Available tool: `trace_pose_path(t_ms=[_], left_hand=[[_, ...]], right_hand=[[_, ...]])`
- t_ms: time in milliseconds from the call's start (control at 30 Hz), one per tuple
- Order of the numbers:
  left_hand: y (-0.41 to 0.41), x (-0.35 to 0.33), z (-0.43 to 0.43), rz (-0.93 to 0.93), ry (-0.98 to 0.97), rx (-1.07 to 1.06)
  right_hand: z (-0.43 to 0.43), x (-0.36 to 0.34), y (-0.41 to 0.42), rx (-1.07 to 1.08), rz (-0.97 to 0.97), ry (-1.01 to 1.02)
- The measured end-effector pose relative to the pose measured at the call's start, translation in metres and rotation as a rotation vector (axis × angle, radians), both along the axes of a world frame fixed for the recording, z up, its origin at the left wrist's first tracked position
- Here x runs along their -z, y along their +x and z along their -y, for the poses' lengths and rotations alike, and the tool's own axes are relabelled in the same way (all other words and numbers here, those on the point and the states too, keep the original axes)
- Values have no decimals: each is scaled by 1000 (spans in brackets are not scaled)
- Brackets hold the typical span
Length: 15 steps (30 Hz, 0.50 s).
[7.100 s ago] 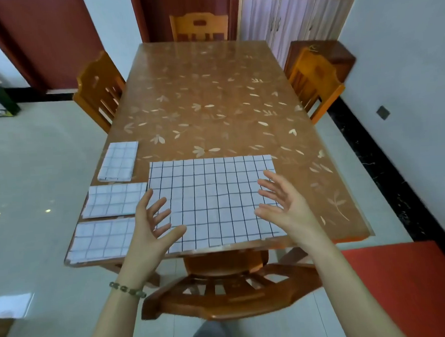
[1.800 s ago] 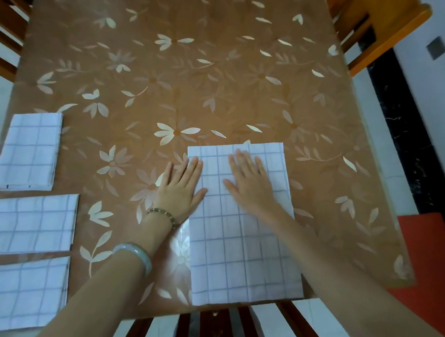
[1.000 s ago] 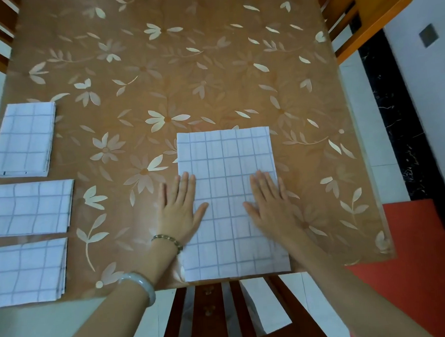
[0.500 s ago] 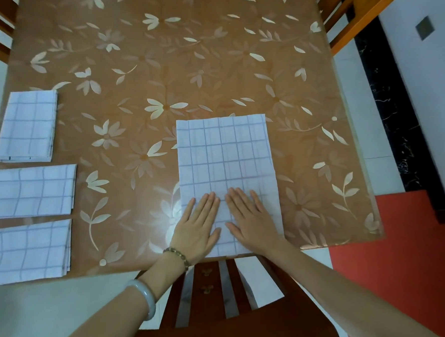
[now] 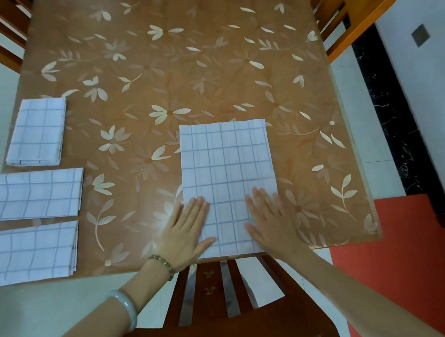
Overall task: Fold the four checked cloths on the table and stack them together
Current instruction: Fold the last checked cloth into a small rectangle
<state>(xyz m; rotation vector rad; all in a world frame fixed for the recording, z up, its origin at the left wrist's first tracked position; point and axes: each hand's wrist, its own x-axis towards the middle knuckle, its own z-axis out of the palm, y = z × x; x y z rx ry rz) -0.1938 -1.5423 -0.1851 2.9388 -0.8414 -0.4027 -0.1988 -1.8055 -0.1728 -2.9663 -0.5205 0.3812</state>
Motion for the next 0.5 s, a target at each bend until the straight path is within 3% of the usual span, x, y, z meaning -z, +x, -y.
trace_pose_path(t_ms=[167,433,500], left_hand=[[-1,9,12,-51,6,52],[-3,18,-28,-50,48,46],[-3,18,-37,-28,36,38]], right_hand=[[-30,15,-2,-176,-42,11],[35,17,-3,-98,-117,-98],[46,15,0,-98,-86,-44]])
